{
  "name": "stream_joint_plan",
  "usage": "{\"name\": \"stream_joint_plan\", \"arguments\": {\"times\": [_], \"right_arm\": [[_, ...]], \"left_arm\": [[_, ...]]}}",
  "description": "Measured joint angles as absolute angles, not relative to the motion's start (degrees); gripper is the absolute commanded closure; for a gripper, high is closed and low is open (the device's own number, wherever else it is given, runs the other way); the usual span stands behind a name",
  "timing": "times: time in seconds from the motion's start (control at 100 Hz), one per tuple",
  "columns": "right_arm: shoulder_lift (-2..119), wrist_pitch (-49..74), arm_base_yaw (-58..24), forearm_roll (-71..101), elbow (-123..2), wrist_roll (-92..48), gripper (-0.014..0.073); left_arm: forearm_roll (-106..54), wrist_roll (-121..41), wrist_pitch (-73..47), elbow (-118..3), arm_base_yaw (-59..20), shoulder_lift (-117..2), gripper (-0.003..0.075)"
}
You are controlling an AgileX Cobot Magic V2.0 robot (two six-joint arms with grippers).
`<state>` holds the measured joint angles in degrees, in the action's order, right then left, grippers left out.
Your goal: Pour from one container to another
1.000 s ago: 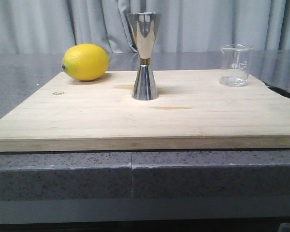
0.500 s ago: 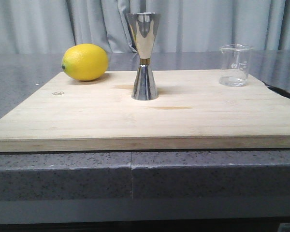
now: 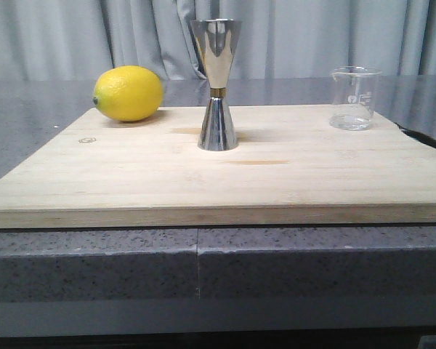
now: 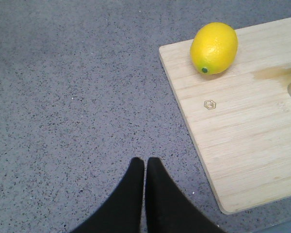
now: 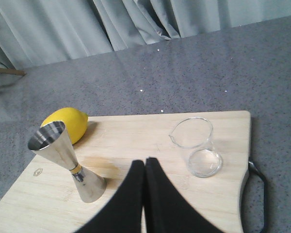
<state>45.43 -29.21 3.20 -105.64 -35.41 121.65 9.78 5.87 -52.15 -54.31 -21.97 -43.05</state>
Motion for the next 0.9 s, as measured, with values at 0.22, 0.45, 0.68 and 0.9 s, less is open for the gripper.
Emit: {"name": "stream_joint_plan", "arguments": {"times": [0.22,0.45,0.68,0.9], "right_arm": [[45.4,-29.2,3.2,-105.6,-35.4,121.6,0.0662],[45.4,-29.2,3.2,-105.6,-35.4,121.7,0.0662],[45.4,-29.2,3.2,-105.6,-35.4,121.7,0.0662],[45.4,-29.2,3.2,-105.6,-35.4,121.7,0.0662]], "left_arm": [[6.5,5.1,-51.5,-51.7,-20.9,-39.9,0.0741],[3.3,0.0,-39.2,-36.3,-11.0,-24.8,0.0741],[2.8,0.0,-22.5,-15.2,-5.3,-7.8,0.0741],[2.3,-0.3,-13.9,-2.1,-4.9,0.4,0.0741]]}}
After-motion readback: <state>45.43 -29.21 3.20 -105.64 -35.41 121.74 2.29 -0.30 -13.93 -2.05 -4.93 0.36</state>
